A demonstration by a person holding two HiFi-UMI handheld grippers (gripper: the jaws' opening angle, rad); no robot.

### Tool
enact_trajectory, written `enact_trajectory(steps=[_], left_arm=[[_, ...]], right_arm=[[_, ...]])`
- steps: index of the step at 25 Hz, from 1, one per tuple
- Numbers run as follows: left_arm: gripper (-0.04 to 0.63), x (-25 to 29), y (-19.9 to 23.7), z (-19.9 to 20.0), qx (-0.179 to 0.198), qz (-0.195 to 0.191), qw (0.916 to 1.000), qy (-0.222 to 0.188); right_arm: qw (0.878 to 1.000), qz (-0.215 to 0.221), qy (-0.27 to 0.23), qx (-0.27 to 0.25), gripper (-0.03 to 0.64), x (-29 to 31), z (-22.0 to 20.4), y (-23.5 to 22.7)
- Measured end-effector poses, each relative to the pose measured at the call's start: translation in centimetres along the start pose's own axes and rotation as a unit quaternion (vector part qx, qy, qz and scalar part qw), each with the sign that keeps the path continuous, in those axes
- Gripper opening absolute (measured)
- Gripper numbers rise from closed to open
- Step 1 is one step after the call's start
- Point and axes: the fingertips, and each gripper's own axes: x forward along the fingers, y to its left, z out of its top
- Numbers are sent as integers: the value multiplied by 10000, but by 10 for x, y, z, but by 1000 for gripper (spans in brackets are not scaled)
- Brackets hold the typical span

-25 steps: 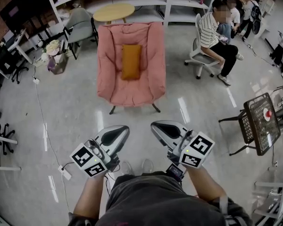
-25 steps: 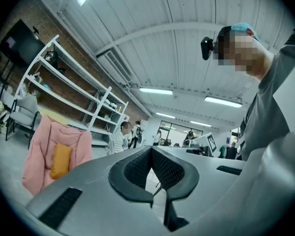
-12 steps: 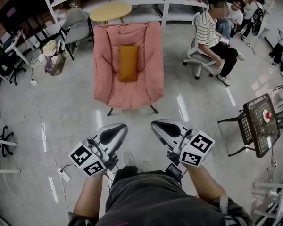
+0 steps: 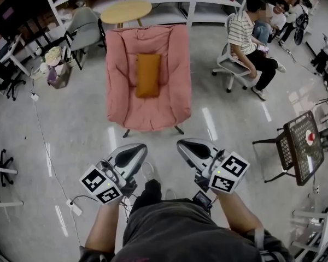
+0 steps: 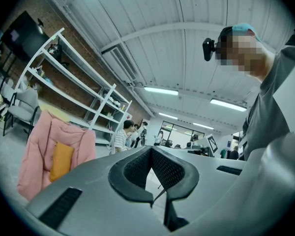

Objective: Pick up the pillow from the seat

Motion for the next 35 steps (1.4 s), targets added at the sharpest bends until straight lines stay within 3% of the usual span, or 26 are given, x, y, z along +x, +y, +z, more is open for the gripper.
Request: enact_trajectory(steps=[19, 35], left_arm=[[9, 11, 194, 47, -198, -110, 9996, 166], [9, 45, 308, 70, -420, -126, 9984, 361]], right_arm=[[9996, -224, 106, 154, 15, 173, 26, -86], [9984, -386, 217, 347, 15, 260, 49, -155]])
